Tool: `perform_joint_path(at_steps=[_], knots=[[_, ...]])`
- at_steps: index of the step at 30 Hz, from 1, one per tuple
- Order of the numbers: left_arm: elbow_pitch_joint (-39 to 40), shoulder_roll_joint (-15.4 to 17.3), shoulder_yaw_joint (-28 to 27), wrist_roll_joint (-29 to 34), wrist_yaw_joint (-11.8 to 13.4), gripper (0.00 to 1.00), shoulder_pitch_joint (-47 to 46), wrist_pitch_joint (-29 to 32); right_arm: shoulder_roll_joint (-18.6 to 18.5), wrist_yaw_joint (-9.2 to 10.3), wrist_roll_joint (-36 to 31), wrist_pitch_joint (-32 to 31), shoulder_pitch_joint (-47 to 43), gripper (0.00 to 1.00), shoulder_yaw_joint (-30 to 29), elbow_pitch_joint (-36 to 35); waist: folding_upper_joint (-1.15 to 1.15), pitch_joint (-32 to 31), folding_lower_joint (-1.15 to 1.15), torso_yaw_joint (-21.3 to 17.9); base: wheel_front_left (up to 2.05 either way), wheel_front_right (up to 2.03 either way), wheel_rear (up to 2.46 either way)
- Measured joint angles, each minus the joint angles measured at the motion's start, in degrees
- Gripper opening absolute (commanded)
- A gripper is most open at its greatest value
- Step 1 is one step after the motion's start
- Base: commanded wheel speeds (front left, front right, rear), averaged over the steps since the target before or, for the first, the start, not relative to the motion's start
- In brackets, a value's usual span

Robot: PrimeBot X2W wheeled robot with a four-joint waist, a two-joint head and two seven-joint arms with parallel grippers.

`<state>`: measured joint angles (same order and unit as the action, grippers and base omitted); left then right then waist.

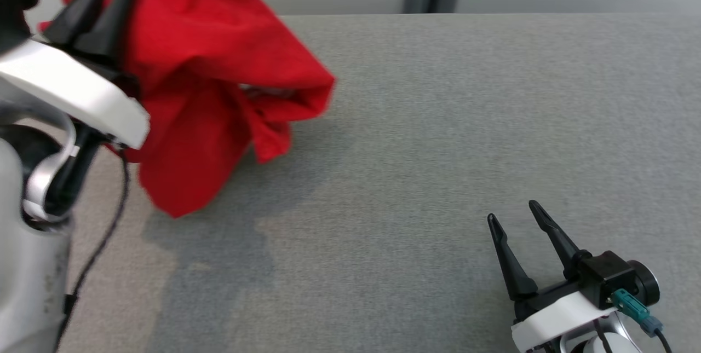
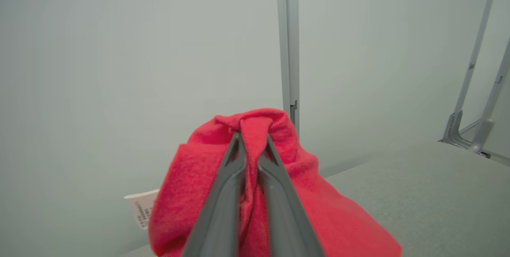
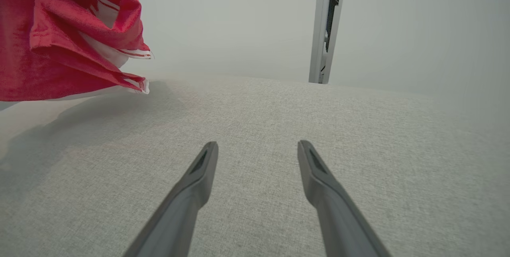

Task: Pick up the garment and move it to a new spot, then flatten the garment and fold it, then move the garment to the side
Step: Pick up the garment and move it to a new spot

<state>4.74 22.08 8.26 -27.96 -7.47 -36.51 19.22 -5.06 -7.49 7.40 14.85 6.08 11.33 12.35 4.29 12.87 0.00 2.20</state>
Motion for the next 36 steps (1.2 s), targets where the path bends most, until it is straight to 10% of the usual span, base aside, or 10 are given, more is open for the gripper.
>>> perform_joint_path(at_steps=[17, 33, 34, 36], knots=[[2.8, -18.0, 16.5, -5.2, 1.1, 0.0, 1.5, -7.1, 1.2, 0.0, 0.4, 0.0, -1.5, 1.0, -1.5, 0.0, 0.01, -0.5, 0.0, -15.9, 0.0, 0.0, 0.0], [-40.1, -16.9, 19.0, 0.7, 5.9, 0.0, 9.1, -23.0, 2.2, 0.0, 0.8, 0.0, -3.7, 1.0, -1.9, 0.1, 0.01, 0.4, 0.0, -19.9, 0.0, 0.0, 0.0], [-42.0, -17.2, 18.9, 0.4, 5.5, 0.05, 9.1, -24.7, 2.3, 0.0, 0.8, 0.0, -3.7, 1.0, -2.0, 0.1, 0.01, 0.4, 0.0, -19.7, 0.0, 0.0, 0.0], [-44.3, -17.9, 19.1, -0.3, 4.4, 0.71, 9.0, -27.7, 2.3, 0.0, 0.8, 0.0, -3.8, 1.0, -2.3, 0.1, 0.02, 0.4, 0.0, -18.9, 0.0, 0.0, 0.0]])
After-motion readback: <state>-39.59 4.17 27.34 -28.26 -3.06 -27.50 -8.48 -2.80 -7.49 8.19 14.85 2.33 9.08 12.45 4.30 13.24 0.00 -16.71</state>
